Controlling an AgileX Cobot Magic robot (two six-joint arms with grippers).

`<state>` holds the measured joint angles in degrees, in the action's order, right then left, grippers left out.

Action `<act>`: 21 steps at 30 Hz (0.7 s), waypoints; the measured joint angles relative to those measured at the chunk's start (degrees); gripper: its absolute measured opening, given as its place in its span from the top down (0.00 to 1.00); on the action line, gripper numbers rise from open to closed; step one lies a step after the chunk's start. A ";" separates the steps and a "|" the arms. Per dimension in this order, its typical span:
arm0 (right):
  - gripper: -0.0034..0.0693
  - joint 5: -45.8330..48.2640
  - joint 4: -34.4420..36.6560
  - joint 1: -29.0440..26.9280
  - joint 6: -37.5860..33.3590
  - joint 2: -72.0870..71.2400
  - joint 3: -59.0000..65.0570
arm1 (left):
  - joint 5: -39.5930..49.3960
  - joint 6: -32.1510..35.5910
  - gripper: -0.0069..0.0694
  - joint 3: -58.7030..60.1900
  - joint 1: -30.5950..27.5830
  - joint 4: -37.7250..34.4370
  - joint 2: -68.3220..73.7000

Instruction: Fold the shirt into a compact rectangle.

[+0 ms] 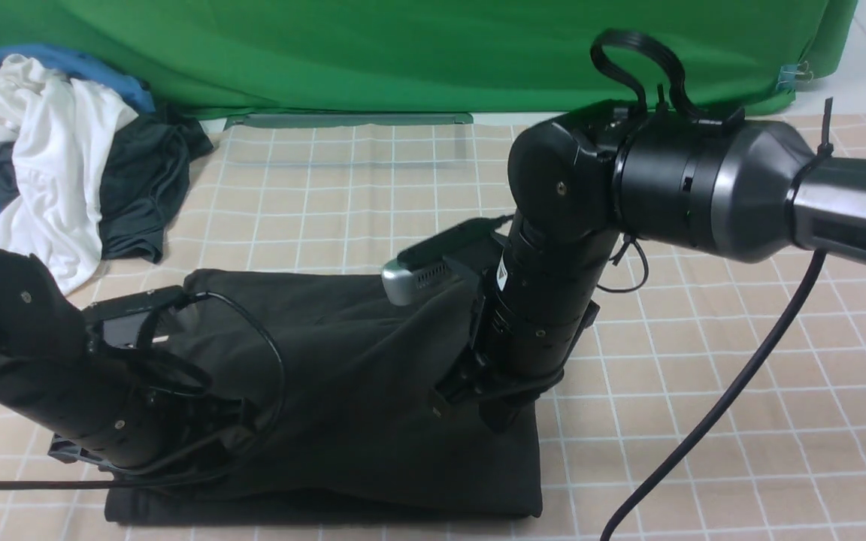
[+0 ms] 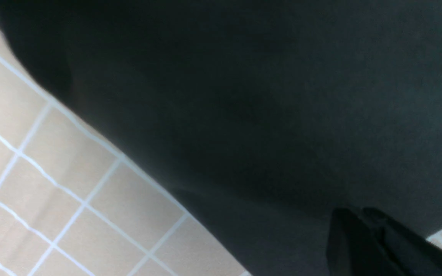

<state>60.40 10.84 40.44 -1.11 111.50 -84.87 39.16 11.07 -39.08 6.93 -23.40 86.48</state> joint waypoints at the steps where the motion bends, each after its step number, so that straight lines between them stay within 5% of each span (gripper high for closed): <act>1: 0.90 -0.11 0.00 0.00 0.07 0.00 0.14 | 0.00 -0.12 0.88 -0.11 0.00 0.30 -0.58; 10: 0.90 -0.13 0.07 0.00 1.11 -0.52 0.65 | 0.83 5.62 0.88 -3.34 0.75 -10.05 -8.07; 21: 0.90 -1.48 -3.75 0.00 4.05 -0.52 0.85 | -0.43 6.56 0.88 -3.34 17.41 -11.99 5.36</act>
<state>58.92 7.09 40.44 2.94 110.98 -84.02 38.73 17.62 -42.42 24.34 -35.39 91.84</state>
